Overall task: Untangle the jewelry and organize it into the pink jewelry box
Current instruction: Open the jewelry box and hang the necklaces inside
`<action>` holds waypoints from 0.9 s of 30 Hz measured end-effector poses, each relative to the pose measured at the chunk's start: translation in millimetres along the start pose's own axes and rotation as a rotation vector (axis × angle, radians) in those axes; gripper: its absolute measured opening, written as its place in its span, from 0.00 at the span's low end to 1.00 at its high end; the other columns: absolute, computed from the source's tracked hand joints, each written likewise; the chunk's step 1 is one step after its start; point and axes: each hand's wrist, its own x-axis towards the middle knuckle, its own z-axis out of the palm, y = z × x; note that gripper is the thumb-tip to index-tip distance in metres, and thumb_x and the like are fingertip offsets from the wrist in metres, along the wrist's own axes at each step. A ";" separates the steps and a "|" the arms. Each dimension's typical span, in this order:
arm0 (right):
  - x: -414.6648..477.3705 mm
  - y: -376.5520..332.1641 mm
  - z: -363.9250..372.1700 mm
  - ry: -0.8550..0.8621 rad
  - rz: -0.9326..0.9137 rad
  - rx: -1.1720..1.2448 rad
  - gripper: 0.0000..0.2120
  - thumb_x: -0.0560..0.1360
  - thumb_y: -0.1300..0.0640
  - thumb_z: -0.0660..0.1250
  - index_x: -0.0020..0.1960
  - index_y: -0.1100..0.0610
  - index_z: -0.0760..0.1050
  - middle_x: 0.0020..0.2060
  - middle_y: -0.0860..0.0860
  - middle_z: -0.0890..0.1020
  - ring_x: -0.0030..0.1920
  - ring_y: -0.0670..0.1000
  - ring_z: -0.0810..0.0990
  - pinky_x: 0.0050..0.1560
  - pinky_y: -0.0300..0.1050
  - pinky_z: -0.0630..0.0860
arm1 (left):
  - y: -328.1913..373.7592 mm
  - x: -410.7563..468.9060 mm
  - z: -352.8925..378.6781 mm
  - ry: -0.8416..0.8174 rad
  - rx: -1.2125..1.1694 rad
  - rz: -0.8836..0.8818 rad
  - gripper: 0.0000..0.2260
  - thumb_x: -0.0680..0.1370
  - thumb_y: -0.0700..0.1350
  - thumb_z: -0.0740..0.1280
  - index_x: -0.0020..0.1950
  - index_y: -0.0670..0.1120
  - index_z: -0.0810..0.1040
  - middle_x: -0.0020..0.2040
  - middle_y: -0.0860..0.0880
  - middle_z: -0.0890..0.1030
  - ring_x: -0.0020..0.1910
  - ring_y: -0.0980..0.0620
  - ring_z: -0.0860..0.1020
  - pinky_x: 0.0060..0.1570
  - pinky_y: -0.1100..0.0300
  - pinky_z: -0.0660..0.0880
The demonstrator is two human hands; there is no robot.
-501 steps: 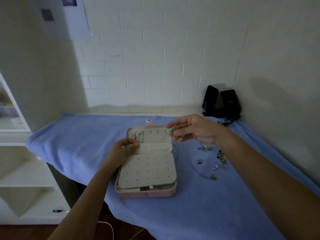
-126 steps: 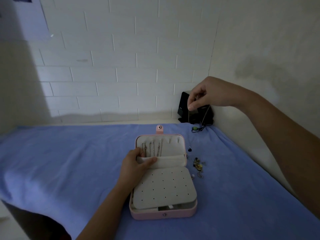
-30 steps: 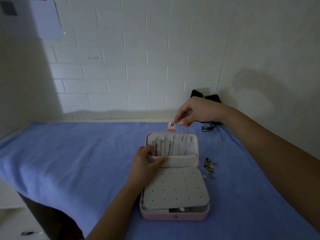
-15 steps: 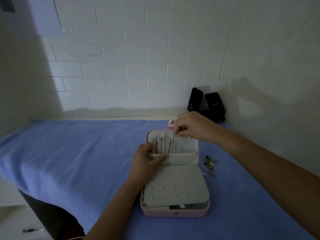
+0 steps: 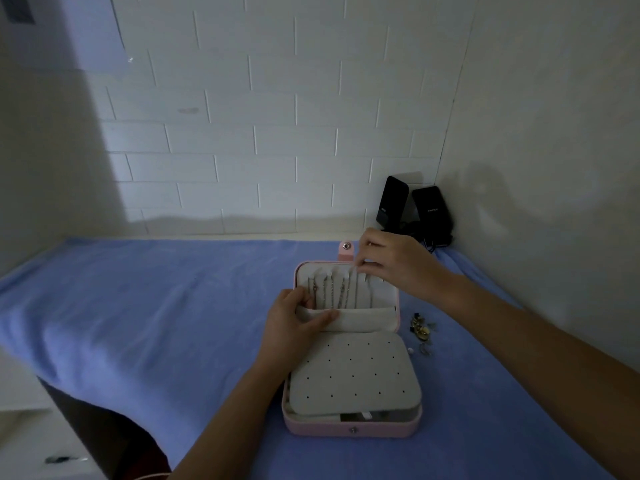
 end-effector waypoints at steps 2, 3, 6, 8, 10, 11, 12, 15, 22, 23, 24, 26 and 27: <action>-0.4 0.3 -1.6 0.039 0.026 0.025 0.08 0.73 0.55 0.67 0.42 0.59 0.80 0.43 0.52 0.75 0.36 0.49 0.76 0.35 0.50 0.76 | -0.4 0.2 0.1 0.000 0.004 0.001 0.15 0.70 0.51 0.73 0.38 0.46 0.69 0.42 0.51 0.73 0.38 0.57 0.69 0.33 0.68 0.64; -0.9 0.4 -2.3 0.043 0.041 0.045 0.07 0.73 0.55 0.68 0.41 0.59 0.80 0.43 0.52 0.74 0.35 0.48 0.75 0.35 0.49 0.76 | -0.6 0.3 0.3 0.003 0.003 0.004 0.15 0.70 0.51 0.73 0.38 0.46 0.69 0.41 0.51 0.73 0.37 0.57 0.69 0.33 0.69 0.65; -3.6 1.7 -2.0 0.069 0.054 0.077 0.06 0.72 0.55 0.70 0.42 0.59 0.79 0.45 0.51 0.73 0.35 0.46 0.72 0.36 0.48 0.75 | -1.7 0.8 0.8 0.009 -0.001 0.012 0.15 0.69 0.50 0.74 0.38 0.46 0.69 0.41 0.51 0.73 0.37 0.57 0.69 0.34 0.70 0.65; -5.1 1.6 -1.5 0.091 0.062 0.088 0.06 0.72 0.56 0.71 0.41 0.59 0.79 0.44 0.51 0.73 0.36 0.44 0.71 0.36 0.46 0.75 | -2.1 0.8 0.9 0.003 0.002 0.015 0.15 0.69 0.51 0.74 0.38 0.45 0.69 0.41 0.50 0.73 0.37 0.57 0.69 0.33 0.69 0.65; -7.4 2.8 1.0 0.116 0.056 0.095 0.09 0.73 0.55 0.69 0.40 0.60 0.79 0.42 0.53 0.73 0.36 0.42 0.69 0.37 0.44 0.74 | -2.2 0.6 0.8 0.004 0.002 0.017 0.15 0.69 0.51 0.74 0.38 0.46 0.69 0.41 0.50 0.73 0.37 0.57 0.69 0.33 0.70 0.65; -9.2 3.5 2.8 0.124 0.052 0.114 0.11 0.74 0.53 0.68 0.40 0.61 0.80 0.40 0.54 0.74 0.36 0.43 0.71 0.38 0.44 0.74 | -2.0 0.5 0.7 0.007 0.001 0.016 0.15 0.69 0.50 0.74 0.38 0.46 0.69 0.41 0.50 0.73 0.37 0.57 0.69 0.33 0.70 0.65; -11.1 3.6 4.2 0.129 0.061 0.144 0.15 0.75 0.52 0.65 0.40 0.63 0.79 0.39 0.55 0.75 0.37 0.45 0.74 0.41 0.44 0.76 | -1.7 0.5 0.7 0.008 0.000 0.012 0.15 0.69 0.50 0.74 0.38 0.46 0.69 0.41 0.50 0.73 0.37 0.57 0.69 0.33 0.70 0.65; -17.8 3.0 11.0 0.129 0.043 0.157 0.20 0.78 0.52 0.61 0.42 0.67 0.81 0.38 0.59 0.79 0.39 0.52 0.80 0.49 0.40 0.78 | -2.1 1.1 1.1 0.012 0.003 0.001 0.16 0.69 0.50 0.74 0.38 0.45 0.69 0.40 0.50 0.72 0.36 0.57 0.69 0.33 0.69 0.65; -29.8 -5.8 22.2 0.163 0.152 0.148 0.14 0.75 0.58 0.59 0.48 0.62 0.83 0.42 0.55 0.85 0.49 0.47 0.76 0.51 0.34 0.70 | -2.8 0.5 -0.4 0.041 -0.006 0.004 0.16 0.69 0.50 0.74 0.36 0.47 0.67 0.38 0.52 0.71 0.35 0.57 0.68 0.33 0.72 0.65; -28.7 -7.1 20.4 0.172 0.181 0.162 0.14 0.75 0.57 0.59 0.48 0.61 0.83 0.42 0.54 0.85 0.50 0.47 0.76 0.51 0.32 0.69 | -2.7 0.2 -0.3 0.042 -0.005 0.007 0.16 0.69 0.50 0.74 0.36 0.47 0.67 0.38 0.52 0.71 0.35 0.57 0.68 0.33 0.72 0.65; -27.9 -7.4 18.4 0.177 0.185 0.160 0.14 0.76 0.56 0.60 0.49 0.61 0.83 0.43 0.54 0.85 0.50 0.46 0.77 0.50 0.31 0.70 | -2.5 -0.1 -0.2 0.046 -0.006 0.012 0.16 0.69 0.50 0.74 0.36 0.46 0.67 0.38 0.52 0.71 0.35 0.57 0.68 0.33 0.72 0.65; -25.6 -8.6 13.2 0.201 0.186 0.179 0.10 0.76 0.59 0.63 0.49 0.61 0.82 0.44 0.53 0.85 0.48 0.46 0.78 0.48 0.32 0.72 | -3.1 -0.2 0.1 0.048 -0.008 0.018 0.16 0.69 0.49 0.74 0.36 0.46 0.68 0.38 0.52 0.71 0.35 0.57 0.68 0.33 0.72 0.65; -25.0 -8.8 10.2 0.230 0.203 0.207 0.09 0.75 0.60 0.64 0.49 0.61 0.82 0.44 0.52 0.85 0.47 0.45 0.78 0.47 0.32 0.73 | -3.0 0.0 -0.2 0.048 -0.009 0.015 0.16 0.69 0.49 0.74 0.36 0.45 0.68 0.38 0.52 0.71 0.35 0.57 0.68 0.33 0.71 0.65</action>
